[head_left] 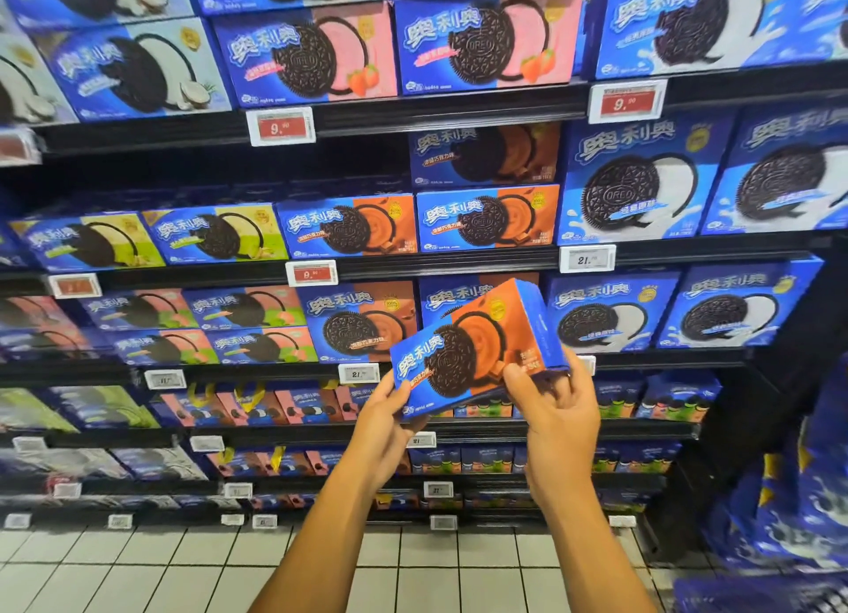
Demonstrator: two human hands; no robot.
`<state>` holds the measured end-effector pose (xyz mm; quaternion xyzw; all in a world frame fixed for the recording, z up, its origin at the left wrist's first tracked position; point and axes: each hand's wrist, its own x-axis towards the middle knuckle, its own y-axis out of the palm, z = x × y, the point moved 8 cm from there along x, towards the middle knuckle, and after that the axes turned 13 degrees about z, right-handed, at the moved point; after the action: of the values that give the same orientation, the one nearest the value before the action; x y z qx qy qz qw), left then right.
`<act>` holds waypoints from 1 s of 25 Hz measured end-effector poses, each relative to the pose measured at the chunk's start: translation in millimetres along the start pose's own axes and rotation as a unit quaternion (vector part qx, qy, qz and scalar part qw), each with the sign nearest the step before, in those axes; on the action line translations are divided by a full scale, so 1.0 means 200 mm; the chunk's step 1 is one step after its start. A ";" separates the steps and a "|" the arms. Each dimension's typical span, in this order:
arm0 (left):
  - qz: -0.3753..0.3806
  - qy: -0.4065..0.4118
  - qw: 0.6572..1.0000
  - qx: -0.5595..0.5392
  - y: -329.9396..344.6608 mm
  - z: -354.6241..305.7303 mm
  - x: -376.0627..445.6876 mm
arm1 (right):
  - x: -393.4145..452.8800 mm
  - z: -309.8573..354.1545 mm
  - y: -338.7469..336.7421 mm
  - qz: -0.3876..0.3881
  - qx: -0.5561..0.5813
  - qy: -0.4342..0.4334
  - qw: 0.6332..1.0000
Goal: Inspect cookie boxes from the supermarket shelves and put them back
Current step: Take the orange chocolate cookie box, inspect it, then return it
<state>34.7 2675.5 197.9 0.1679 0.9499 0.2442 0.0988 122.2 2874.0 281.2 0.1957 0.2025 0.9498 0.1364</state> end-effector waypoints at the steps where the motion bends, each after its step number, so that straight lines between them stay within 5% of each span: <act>1: -0.009 -0.016 1.000 0.022 0.00 0.01 0.01 | -0.01 0.02 0.04 0.010 -0.022 -0.018 1.000; 12: -0.006 -0.034 0.999 0.006 0.06 -0.08 0.02 | -0.13 0.07 0.36 0.206 -0.232 -0.126 0.942; 25: -0.024 -0.010 1.000 -0.009 0.03 -0.16 0.00 | -0.17 0.11 0.42 0.248 -0.262 -0.155 0.920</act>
<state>28.3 2666.0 229.0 0.1464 0.9505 0.2485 0.1160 146.6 2795.5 326.4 0.3415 -0.1319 0.9302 -0.0274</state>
